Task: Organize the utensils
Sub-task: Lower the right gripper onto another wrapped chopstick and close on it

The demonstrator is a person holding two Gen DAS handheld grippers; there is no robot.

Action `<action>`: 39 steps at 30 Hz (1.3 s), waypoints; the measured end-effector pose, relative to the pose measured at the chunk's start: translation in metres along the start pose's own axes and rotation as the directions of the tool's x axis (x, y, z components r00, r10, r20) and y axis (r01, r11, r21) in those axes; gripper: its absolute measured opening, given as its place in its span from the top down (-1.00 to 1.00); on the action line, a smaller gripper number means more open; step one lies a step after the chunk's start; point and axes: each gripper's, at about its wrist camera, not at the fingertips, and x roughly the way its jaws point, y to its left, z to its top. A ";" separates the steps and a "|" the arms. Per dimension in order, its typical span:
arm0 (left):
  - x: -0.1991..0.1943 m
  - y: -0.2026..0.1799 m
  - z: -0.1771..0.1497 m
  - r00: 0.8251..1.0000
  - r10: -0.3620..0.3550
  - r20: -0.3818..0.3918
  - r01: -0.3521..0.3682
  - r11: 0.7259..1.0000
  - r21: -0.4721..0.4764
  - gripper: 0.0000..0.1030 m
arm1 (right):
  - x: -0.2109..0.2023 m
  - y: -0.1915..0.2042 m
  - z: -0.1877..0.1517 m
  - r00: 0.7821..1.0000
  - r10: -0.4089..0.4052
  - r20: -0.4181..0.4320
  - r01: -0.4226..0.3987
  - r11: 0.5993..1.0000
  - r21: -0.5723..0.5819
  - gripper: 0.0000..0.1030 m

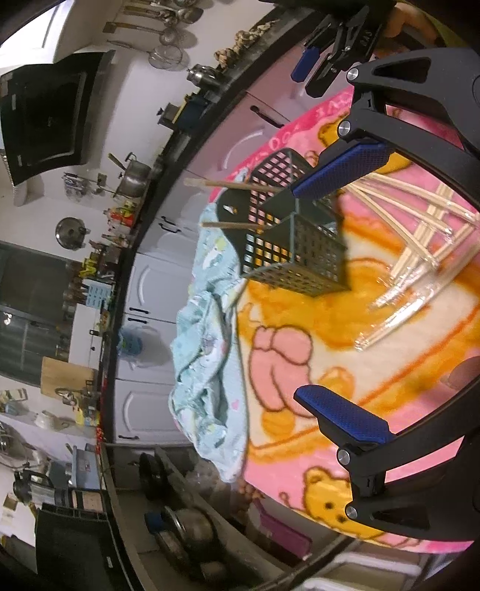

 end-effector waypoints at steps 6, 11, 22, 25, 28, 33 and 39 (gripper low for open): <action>0.006 0.001 -0.016 0.999 0.016 -0.043 -0.016 1.000 0.013 -0.79 | 0.014 0.009 -0.015 0.998 0.016 -0.058 -0.017 1.000 -0.007 -0.60; 0.015 0.003 -0.028 0.996 0.035 -0.080 -0.033 0.999 0.025 -0.79 | 0.027 0.017 -0.027 0.994 0.016 -0.113 -0.017 1.000 -0.011 -0.60; 0.042 0.018 -0.058 0.980 0.024 -0.197 -0.027 1.000 -0.013 -0.79 | 0.064 0.011 -0.062 0.969 -0.015 -0.248 0.024 0.999 0.033 -0.46; 0.052 0.029 -0.066 0.973 0.003 -0.232 -0.018 0.998 -0.063 -0.70 | 0.075 0.004 -0.068 0.959 -0.006 -0.283 0.029 0.997 0.078 -0.37; 0.060 0.039 -0.073 0.964 -0.024 -0.266 -0.008 0.993 -0.117 -0.38 | 0.086 -0.005 -0.071 0.949 0.017 -0.314 0.027 0.990 0.137 -0.25; 0.073 0.051 -0.081 0.944 -0.104 -0.313 0.035 0.975 -0.219 -0.05 | 0.106 -0.015 -0.072 0.935 0.058 -0.351 0.029 0.971 0.239 -0.02; 0.092 0.060 -0.089 0.923 -0.171 -0.346 0.055 0.945 -0.322 0.24 | 0.117 -0.023 -0.075 0.921 0.107 -0.374 0.014 0.952 0.306 0.36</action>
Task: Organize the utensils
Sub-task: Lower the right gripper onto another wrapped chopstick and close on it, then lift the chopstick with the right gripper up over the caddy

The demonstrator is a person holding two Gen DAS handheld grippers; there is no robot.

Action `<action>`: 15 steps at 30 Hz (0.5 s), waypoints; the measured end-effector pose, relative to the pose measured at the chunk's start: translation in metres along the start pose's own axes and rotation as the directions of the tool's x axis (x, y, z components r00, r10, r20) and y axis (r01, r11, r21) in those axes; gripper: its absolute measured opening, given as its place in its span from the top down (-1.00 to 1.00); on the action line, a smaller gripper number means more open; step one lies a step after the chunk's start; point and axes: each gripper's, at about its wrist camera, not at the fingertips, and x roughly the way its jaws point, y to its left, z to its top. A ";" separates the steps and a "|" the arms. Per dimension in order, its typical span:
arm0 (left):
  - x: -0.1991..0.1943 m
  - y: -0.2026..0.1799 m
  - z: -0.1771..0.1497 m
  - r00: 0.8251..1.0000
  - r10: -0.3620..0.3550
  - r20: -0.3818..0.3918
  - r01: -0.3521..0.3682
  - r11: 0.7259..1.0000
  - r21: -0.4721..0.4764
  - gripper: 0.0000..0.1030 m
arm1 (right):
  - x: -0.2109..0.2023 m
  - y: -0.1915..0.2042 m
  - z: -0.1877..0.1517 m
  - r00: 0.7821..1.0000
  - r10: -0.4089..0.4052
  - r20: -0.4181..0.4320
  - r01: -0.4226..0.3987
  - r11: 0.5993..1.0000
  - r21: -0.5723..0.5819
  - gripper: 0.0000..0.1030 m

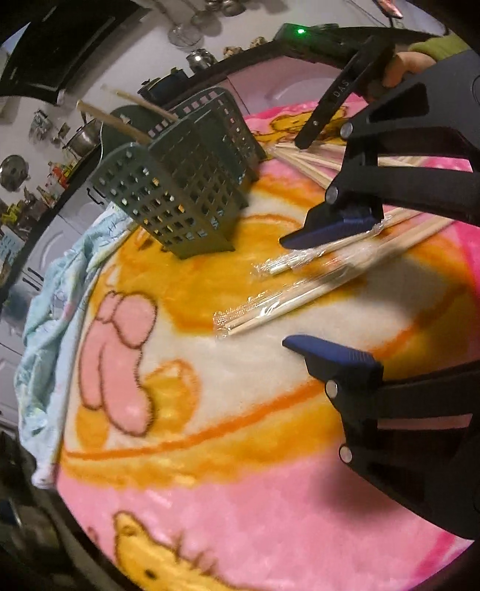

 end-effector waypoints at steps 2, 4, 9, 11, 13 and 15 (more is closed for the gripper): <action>0.006 0.003 0.004 1.000 -0.002 -0.003 0.002 1.000 -0.024 0.24 | 0.000 -0.004 0.000 1.000 0.010 -0.002 -0.010 1.000 0.013 0.41; 0.009 0.003 0.010 1.000 -0.001 -0.002 0.001 0.999 -0.037 0.24 | -0.001 -0.007 0.000 1.000 0.020 -0.002 -0.020 1.000 0.024 0.46; 0.018 0.004 0.026 1.000 0.019 -0.013 -0.020 0.998 -0.063 0.24 | -0.002 -0.013 0.001 0.999 0.050 -0.008 -0.049 0.997 0.055 0.52; 0.022 0.004 0.031 0.999 0.034 -0.015 -0.035 0.998 -0.060 0.32 | -0.004 -0.016 0.001 0.998 0.057 -0.009 -0.057 0.996 0.062 0.58; 0.025 0.004 0.034 0.998 0.060 -0.015 -0.061 0.997 -0.053 0.48 | -0.006 -0.021 0.001 0.998 0.068 -0.009 -0.067 0.995 0.073 0.62; 0.027 0.005 0.037 0.997 0.081 -0.012 -0.081 0.996 -0.049 0.61 | -0.007 -0.024 0.002 0.997 0.074 -0.010 -0.073 0.994 0.085 0.66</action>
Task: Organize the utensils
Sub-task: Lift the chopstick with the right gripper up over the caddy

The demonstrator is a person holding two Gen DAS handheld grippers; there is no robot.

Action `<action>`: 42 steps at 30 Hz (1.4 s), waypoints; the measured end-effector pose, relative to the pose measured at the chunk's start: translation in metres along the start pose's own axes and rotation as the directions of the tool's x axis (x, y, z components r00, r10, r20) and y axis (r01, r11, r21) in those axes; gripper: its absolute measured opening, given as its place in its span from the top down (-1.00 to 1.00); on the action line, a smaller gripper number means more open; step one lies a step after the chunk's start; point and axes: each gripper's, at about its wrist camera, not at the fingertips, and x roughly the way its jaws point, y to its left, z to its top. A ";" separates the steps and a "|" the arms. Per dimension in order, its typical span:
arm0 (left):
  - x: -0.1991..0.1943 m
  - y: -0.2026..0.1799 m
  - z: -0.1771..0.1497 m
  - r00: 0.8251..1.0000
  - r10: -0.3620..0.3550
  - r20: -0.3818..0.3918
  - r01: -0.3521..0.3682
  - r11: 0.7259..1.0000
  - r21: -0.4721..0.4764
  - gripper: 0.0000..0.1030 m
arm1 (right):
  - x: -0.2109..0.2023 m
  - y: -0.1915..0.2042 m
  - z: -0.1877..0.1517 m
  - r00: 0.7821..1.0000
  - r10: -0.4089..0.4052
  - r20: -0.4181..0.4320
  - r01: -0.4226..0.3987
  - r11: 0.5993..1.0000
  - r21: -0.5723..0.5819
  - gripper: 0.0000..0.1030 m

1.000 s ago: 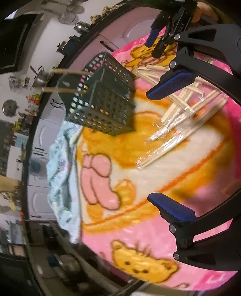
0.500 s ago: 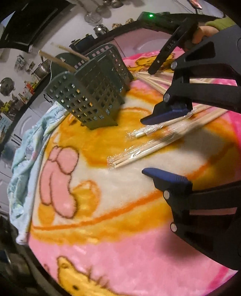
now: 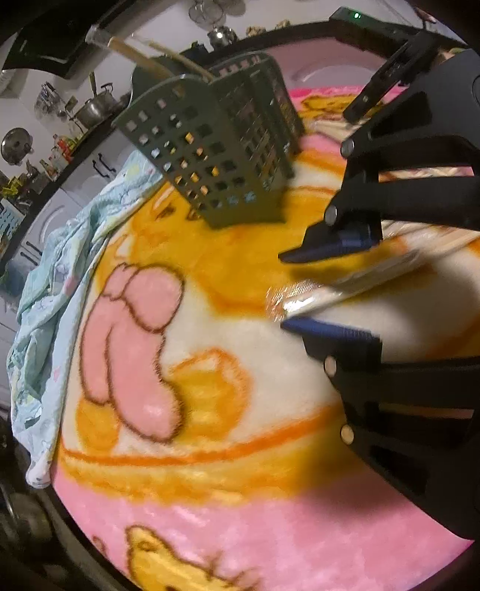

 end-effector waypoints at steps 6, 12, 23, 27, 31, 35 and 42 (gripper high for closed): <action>0.003 0.006 0.007 1.000 0.010 -0.005 -0.010 1.000 0.007 0.86 | -0.008 -0.008 0.002 1.000 0.011 0.007 -0.011 1.000 0.021 0.74; 0.001 0.010 0.009 1.000 -0.022 -0.014 0.022 1.000 0.007 0.88 | -0.025 -0.005 0.005 0.999 0.028 0.029 -0.028 1.000 -0.002 0.78; -0.054 0.003 0.007 0.992 -0.081 0.098 0.076 0.995 0.058 0.91 | -0.059 0.030 0.009 0.993 0.091 0.072 -0.081 0.989 -0.126 0.82; -0.074 -0.010 0.004 0.984 -0.116 0.133 0.103 0.990 0.097 0.92 | -0.069 0.049 0.010 0.990 0.115 0.083 -0.099 0.979 -0.179 0.84; -0.091 -0.028 0.001 0.975 -0.157 0.159 0.134 0.980 0.144 0.94 | -0.079 0.067 0.011 0.985 0.145 0.095 -0.120 0.967 -0.226 0.86; -0.108 -0.050 -0.003 0.963 -0.203 0.179 0.167 0.966 0.199 0.95 | -0.092 0.083 0.012 0.978 0.178 0.110 -0.143 0.954 -0.265 0.88; -0.130 -0.083 -0.006 0.943 -0.276 0.187 0.221 0.937 0.271 0.95 | -0.111 0.099 0.018 0.965 0.223 0.138 -0.172 0.936 -0.307 0.88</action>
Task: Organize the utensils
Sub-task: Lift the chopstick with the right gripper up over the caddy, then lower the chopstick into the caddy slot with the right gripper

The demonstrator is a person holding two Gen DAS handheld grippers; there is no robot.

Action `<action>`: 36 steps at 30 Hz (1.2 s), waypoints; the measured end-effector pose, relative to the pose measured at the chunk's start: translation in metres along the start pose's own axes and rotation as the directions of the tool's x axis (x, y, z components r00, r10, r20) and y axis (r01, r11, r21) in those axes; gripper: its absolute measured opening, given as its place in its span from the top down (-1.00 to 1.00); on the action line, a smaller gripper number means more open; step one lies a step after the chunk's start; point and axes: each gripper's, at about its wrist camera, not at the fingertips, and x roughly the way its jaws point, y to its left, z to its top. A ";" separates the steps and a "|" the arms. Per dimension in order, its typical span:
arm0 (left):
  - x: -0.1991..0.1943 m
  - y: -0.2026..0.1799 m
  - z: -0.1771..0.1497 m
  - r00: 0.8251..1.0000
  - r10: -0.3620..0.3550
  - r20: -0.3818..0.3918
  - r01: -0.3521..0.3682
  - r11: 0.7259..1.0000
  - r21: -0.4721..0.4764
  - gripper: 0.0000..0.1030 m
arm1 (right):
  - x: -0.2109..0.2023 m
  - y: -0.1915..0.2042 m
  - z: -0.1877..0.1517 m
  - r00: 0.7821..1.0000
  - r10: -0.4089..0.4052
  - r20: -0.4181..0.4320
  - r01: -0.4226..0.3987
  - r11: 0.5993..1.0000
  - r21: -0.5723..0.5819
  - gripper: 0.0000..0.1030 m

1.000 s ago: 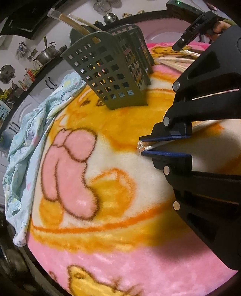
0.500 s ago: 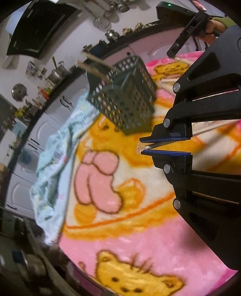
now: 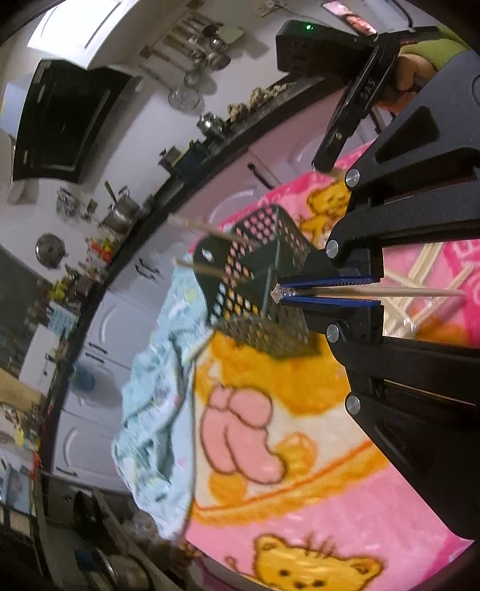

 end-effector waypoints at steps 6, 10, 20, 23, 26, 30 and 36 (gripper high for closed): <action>-0.006 -0.025 0.012 0.999 -0.037 0.022 0.036 0.998 0.048 0.96 | -0.010 0.010 0.013 0.999 0.011 0.038 -0.010 1.000 -0.024 0.88; -0.008 -0.040 0.023 0.998 -0.050 0.041 0.047 0.996 0.076 0.96 | -0.017 0.016 0.024 0.998 0.005 0.068 -0.002 0.999 -0.048 0.88; -0.023 -0.071 0.059 0.989 -0.070 0.128 0.049 0.986 0.160 0.96 | -0.041 0.026 0.061 0.985 0.001 0.172 0.014 0.996 -0.087 0.88; -0.028 -0.080 0.070 0.984 -0.073 0.160 0.044 0.982 0.181 0.96 | -0.048 0.030 0.074 0.978 -0.003 0.210 0.025 0.995 -0.101 0.88; -0.032 -0.086 0.081 0.979 -0.074 0.190 0.037 0.981 0.193 0.96 | -0.057 0.032 0.087 0.968 -0.007 0.251 0.038 0.992 -0.117 0.88; -0.037 -0.093 0.097 0.970 -0.069 0.233 0.019 0.978 0.209 0.96 | -0.064 0.034 0.104 0.956 -0.012 0.293 0.050 0.991 -0.125 0.88; -0.043 -0.101 0.116 0.954 -0.054 0.293 -0.013 0.974 0.224 0.96 | -0.071 0.035 0.128 0.936 -0.032 0.351 0.087 0.986 -0.141 0.88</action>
